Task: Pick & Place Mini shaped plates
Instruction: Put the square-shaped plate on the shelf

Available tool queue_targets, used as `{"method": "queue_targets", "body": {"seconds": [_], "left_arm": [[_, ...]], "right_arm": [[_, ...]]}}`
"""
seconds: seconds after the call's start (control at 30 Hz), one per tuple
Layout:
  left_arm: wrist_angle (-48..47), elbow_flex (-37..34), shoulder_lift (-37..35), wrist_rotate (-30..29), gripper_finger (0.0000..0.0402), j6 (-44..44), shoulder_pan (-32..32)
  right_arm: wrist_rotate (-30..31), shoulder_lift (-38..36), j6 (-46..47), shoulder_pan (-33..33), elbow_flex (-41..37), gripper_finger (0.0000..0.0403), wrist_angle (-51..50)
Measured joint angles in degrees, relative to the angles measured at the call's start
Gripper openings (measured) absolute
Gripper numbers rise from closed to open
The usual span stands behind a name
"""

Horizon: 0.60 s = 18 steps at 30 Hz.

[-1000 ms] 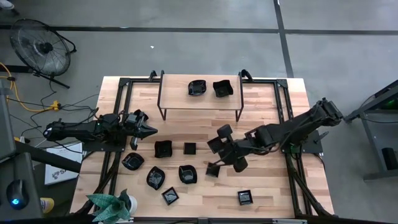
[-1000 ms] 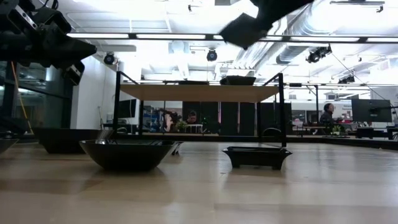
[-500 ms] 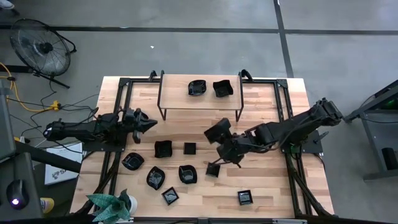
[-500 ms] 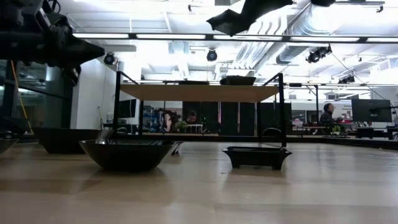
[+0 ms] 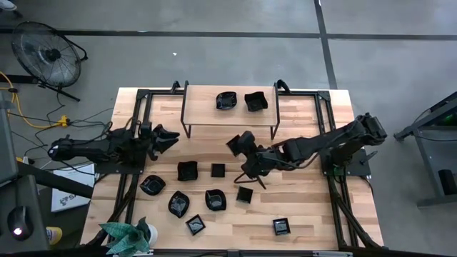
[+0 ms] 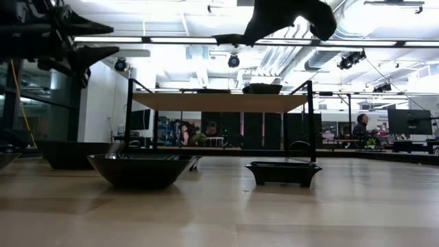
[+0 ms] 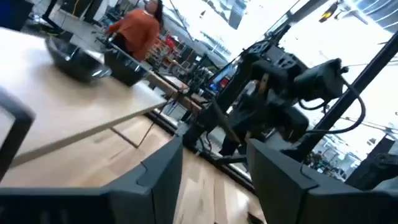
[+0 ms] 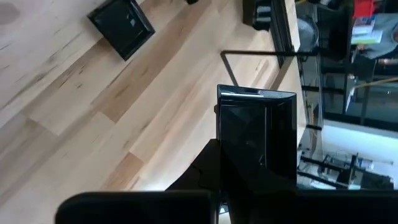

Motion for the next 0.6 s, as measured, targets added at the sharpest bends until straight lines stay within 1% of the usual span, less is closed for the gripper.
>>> {"method": "queue_targets", "body": {"seconds": [0.13, 0.23, 0.33, 0.47, 0.6], "left_arm": [[1.2, 4.0, 5.0, 0.1, 0.0181, 0.1, 0.0], [0.2, 6.9, 11.5, 1.6, 0.0181, 1.5, 0.0], [-0.2, 11.3, 19.1, 4.1, 0.0181, 3.0, 0.0], [-2.1, 18.5, 29.9, 6.8, 0.0181, 7.4, 0.0], [-6.9, 27.7, 39.0, 8.8, 0.0181, 10.3, 0.0]], "right_arm": [[-2.3, 0.0, -2.8, -0.8, 0.0, 0.0, 1.6], [-4.1, 0.0, -4.3, -1.2, 0.0, 0.0, 2.5], [-8.5, 0.0, -5.0, -1.7, 0.0, 0.0, 3.2], [-12.1, 0.0, -5.2, -1.7, 0.0, 0.0, 3.3], [-12.4, 0.0, -8.1, -1.6, 0.0, 0.0, 1.8]]}}
